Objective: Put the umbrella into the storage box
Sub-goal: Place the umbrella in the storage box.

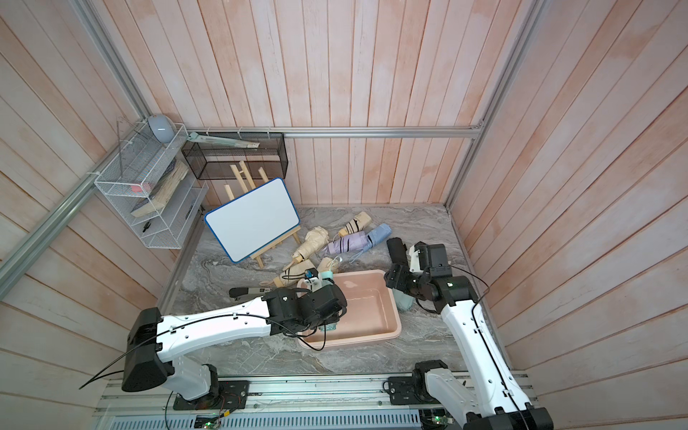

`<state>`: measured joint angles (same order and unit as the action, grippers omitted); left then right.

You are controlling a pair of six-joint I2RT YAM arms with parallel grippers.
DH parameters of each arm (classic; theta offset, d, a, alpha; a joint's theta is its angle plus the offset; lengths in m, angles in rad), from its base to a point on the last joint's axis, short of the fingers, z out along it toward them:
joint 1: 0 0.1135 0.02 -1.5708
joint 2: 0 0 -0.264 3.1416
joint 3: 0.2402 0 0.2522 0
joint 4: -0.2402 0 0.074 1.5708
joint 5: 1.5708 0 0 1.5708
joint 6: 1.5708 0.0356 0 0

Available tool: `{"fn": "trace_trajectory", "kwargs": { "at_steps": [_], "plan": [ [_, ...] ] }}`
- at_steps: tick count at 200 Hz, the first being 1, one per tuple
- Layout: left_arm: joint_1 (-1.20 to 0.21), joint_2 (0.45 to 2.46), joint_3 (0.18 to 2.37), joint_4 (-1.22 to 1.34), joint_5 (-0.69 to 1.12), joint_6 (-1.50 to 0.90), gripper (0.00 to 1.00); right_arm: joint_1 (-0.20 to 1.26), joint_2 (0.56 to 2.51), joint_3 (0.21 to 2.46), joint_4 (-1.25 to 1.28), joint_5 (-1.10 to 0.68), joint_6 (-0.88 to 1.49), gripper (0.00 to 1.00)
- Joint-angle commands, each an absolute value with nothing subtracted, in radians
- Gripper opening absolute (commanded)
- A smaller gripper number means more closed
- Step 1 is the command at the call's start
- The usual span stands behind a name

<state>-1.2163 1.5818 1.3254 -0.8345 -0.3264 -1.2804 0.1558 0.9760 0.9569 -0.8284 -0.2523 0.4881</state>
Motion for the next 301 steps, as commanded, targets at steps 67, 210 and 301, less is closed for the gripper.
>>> {"fn": "trace_trajectory", "kwargs": {
  "at_steps": [67, 210, 301],
  "plan": [
    [-1.217, 1.77, 1.452, -0.994, -0.341, -1.387, 0.0, 0.15, 0.875, 0.873, -0.836, -0.321, 0.567, 0.78],
    [-1.22, 1.956, 1.464, -1.093, -0.461, -1.447, 0.57, 0.149, 0.819, 0.897, -0.882, -0.304, 0.575, 0.78],
    [-1.239, 1.71, 1.452, -1.083, -0.481, -1.462, 0.81, 0.152, 0.859, 0.848, -0.836, -0.346, 0.566, 0.77]
  ]
}}
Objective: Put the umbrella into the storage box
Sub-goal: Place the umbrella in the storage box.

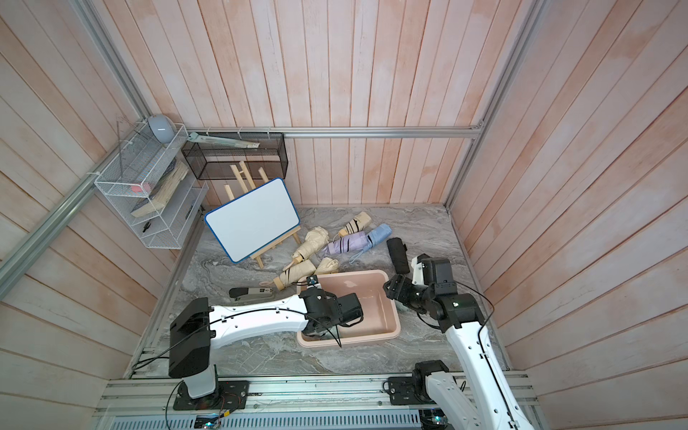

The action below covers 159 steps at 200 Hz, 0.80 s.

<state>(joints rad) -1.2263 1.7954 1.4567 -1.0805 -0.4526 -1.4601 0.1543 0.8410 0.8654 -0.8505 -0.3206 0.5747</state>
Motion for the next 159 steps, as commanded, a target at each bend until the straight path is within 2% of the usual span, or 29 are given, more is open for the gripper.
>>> {"fn": "trace_trajectory", "kwargs": {
  "at_steps": [1, 35, 54, 74, 94, 106, 117, 159],
  "plan": [
    [-1.239, 1.707, 1.451, -1.082, -0.48, -1.461, 0.81, 0.151, 0.861, 0.848, -0.837, -0.347, 0.566, 0.77],
    [-1.242, 1.563, 1.411, -1.029, -0.516, -1.372, 0.81, 0.153, 0.91, 0.846, -0.832, -0.371, 0.552, 0.75],
    [-1.229, 1.457, 1.334, -0.925, -0.534, -1.262, 0.85, 0.153, 0.92, 0.837, -0.824, -0.334, 0.53, 0.73],
    [-1.154, 1.347, 1.197, -0.757, -0.416, -1.137, 0.85, 0.155, 0.923, 0.817, -0.815, -0.341, 0.538, 0.69],
    [-1.056, 1.275, 1.094, -0.644, -0.246, -1.047, 0.86, 0.171, 0.909, 0.792, -0.782, -0.428, 0.582, 0.65],
    [-1.02, 1.254, 1.067, -0.634, -0.19, -1.003, 0.88, 0.203, 0.891, 0.767, -0.745, -0.465, 0.617, 0.64],
    [-1.001, 1.243, 1.05, -0.651, -0.167, -0.99, 1.0, 0.25, 0.876, 0.748, -0.718, -0.469, 0.647, 0.63],
    [-0.908, 1.193, 0.964, -0.714, -0.127, -1.006, 1.0, 0.445, 0.886, 0.71, -0.604, -0.421, 0.762, 0.62]
  ]
}}
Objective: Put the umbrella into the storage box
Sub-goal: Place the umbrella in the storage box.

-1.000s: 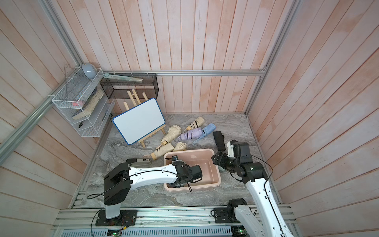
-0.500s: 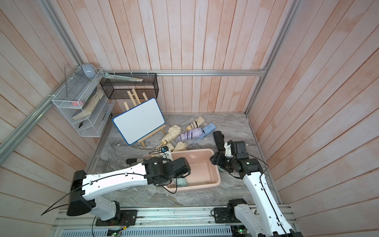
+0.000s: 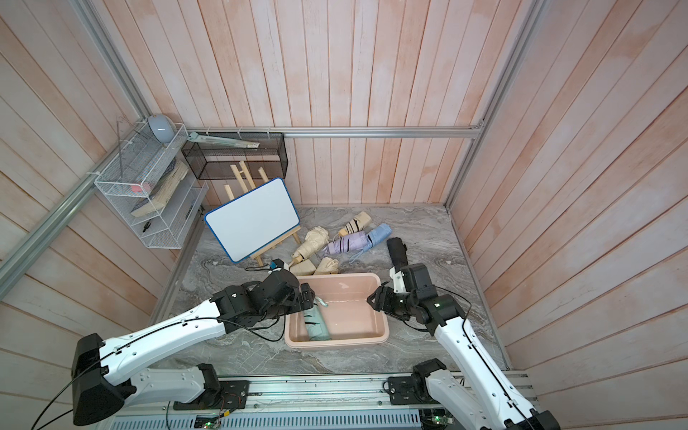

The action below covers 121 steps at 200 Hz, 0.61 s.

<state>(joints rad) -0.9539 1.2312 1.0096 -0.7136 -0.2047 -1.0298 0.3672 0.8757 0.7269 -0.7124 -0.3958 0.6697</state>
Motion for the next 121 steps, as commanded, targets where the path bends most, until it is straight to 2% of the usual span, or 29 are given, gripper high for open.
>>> {"fn": "trace_trajectory", "kwargs": {
  "at_steps": [1, 42, 67, 86, 107, 121],
  "plan": [
    [-0.907, 1.19, 0.962, -0.716, -0.128, -1.007, 1.0, 0.448, 0.887, 0.708, -0.602, -0.421, 0.765, 0.62],
    [-0.86, 1.094, 0.908, -0.78, -0.17, -1.008, 0.92, 0.471, 0.913, 0.773, -0.621, -0.329, 0.75, 0.67],
    [-0.826, 1.059, 0.873, -0.752, -0.132, -0.942, 0.87, 0.461, 0.994, 0.939, -0.759, -0.192, 0.579, 0.75],
    [-0.808, 1.058, 0.857, -0.707, -0.089, -0.873, 0.83, 0.432, 1.077, 1.042, -0.819, -0.155, 0.435, 0.77],
    [-0.792, 1.077, 0.852, -0.677, -0.048, -0.811, 0.76, 0.376, 1.152, 1.126, -0.862, -0.129, 0.297, 0.78],
    [-0.787, 1.094, 0.859, -0.686, -0.044, -0.782, 0.65, 0.329, 1.187, 1.176, -0.882, -0.082, 0.213, 0.78]
  ]
}}
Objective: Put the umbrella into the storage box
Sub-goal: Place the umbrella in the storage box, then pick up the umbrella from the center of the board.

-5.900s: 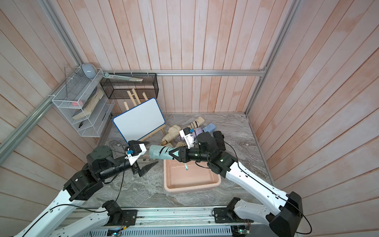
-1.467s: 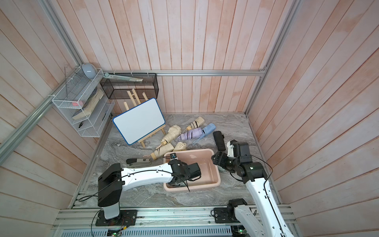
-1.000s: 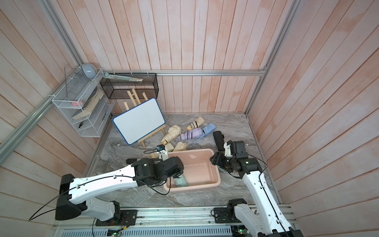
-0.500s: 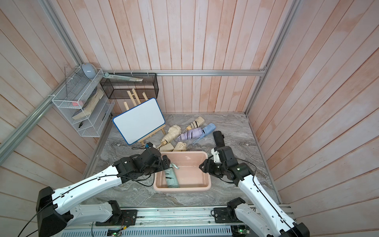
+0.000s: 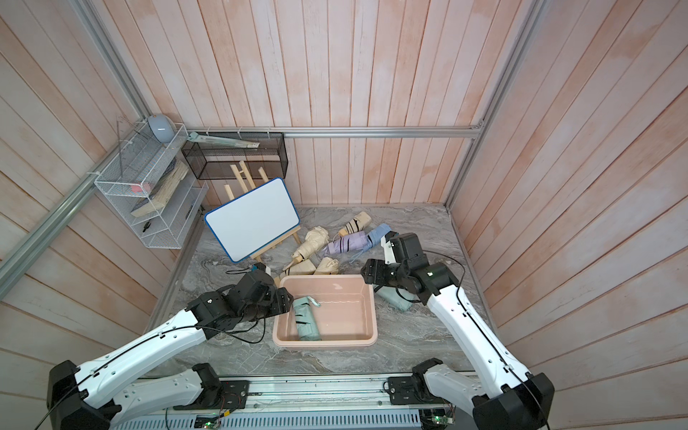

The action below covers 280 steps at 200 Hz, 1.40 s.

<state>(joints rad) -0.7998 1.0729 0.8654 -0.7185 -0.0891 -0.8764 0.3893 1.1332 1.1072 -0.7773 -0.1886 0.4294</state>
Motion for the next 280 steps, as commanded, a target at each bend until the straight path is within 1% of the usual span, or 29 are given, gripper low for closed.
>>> {"fn": "trace_trajectory", "kwargs": {
  "at_steps": [1, 14, 38, 54, 71, 89, 126, 138, 188, 250, 280],
  "plan": [
    [-0.786, 1.096, 0.86, -0.686, -0.045, -0.782, 0.64, 0.325, 1.19, 1.178, -0.883, -0.078, 0.207, 0.78],
    [-0.784, 1.103, 0.861, -0.702, -0.068, -0.782, 0.55, 0.287, 1.22, 1.214, -0.895, -0.016, 0.119, 0.78],
    [-0.774, 1.103, 0.842, -0.683, -0.08, -0.788, 0.5, 0.255, 1.286, 1.273, -0.935, 0.093, -0.018, 0.8],
    [-0.767, 1.112, 0.846, -0.695, -0.091, -0.785, 0.45, 0.247, 1.317, 1.279, -0.936, 0.148, -0.057, 0.8],
    [-0.763, 1.111, 0.847, -0.703, -0.096, -0.785, 0.39, 0.247, 1.321, 1.262, -0.912, 0.16, -0.103, 0.79],
    [-0.761, 1.109, 0.843, -0.713, -0.095, -0.788, 0.35, 0.247, 1.305, 1.221, -0.868, 0.183, -0.143, 0.79],
    [-0.761, 1.072, 0.824, -0.766, -0.097, -0.818, 0.23, 0.247, 1.249, 1.113, -0.781, 0.148, -0.286, 0.79],
    [-0.761, 1.05, 0.815, -0.781, -0.1, -0.826, 0.21, 0.247, 1.238, 1.086, -0.762, 0.13, -0.328, 0.79],
    [-0.761, 0.981, 0.8, -0.855, -0.112, -0.836, 0.16, 0.247, 1.242, 0.996, -0.715, 0.037, -0.489, 0.81],
    [-0.76, 0.926, 0.776, -0.899, -0.123, -0.885, 0.16, 0.247, 1.307, 0.913, -0.611, -0.07, -0.616, 0.86],
    [-0.76, 0.912, 0.769, -0.903, -0.13, -0.91, 0.16, 0.247, 1.361, 0.891, -0.578, -0.08, -0.644, 0.87]
  ]
}}
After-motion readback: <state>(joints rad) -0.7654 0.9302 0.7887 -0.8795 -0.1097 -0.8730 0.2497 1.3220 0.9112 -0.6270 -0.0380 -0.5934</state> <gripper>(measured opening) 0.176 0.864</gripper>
